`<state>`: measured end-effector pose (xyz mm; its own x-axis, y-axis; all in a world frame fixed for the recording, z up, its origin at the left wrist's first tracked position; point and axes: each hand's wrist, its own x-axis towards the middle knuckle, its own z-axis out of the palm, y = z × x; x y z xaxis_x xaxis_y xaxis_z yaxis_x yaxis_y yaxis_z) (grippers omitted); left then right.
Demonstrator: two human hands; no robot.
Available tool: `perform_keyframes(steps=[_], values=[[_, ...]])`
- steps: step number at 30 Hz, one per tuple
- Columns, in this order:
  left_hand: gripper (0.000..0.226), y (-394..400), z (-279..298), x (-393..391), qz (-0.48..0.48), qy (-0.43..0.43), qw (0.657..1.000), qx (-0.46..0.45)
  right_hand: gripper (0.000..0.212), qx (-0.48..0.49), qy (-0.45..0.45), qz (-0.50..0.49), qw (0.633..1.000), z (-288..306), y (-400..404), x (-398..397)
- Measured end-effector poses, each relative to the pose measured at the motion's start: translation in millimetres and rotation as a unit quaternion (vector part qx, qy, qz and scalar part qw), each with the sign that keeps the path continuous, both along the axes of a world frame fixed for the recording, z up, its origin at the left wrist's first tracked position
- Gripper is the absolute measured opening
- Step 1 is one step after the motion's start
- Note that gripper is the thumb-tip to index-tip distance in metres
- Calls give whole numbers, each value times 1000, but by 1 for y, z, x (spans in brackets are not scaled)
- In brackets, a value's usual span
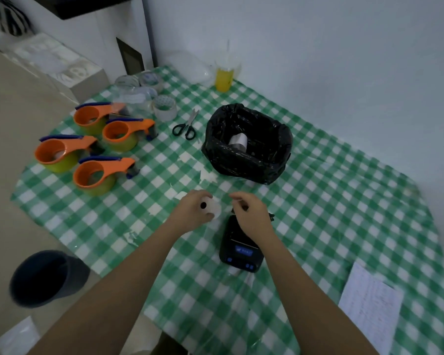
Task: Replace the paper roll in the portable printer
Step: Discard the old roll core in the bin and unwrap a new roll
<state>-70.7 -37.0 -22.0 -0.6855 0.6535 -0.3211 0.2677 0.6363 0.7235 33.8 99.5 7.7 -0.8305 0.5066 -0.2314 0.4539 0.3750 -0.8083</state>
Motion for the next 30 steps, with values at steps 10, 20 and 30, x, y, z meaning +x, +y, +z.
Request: perform_keyframes(steps=[10, 20, 30], values=[[45, 9, 78, 41, -23, -188, 948, 255, 23, -261, 102, -81, 957, 46, 5, 48], [40, 24, 120, 68, 15, -343, 920, 188, 28, -118, 211, -80, 967, 71, 0, 85], [25, 25, 130, 84, 8, -290, 920, 263, 19, -169, 200, -88, 961, 97, 5, 99]])
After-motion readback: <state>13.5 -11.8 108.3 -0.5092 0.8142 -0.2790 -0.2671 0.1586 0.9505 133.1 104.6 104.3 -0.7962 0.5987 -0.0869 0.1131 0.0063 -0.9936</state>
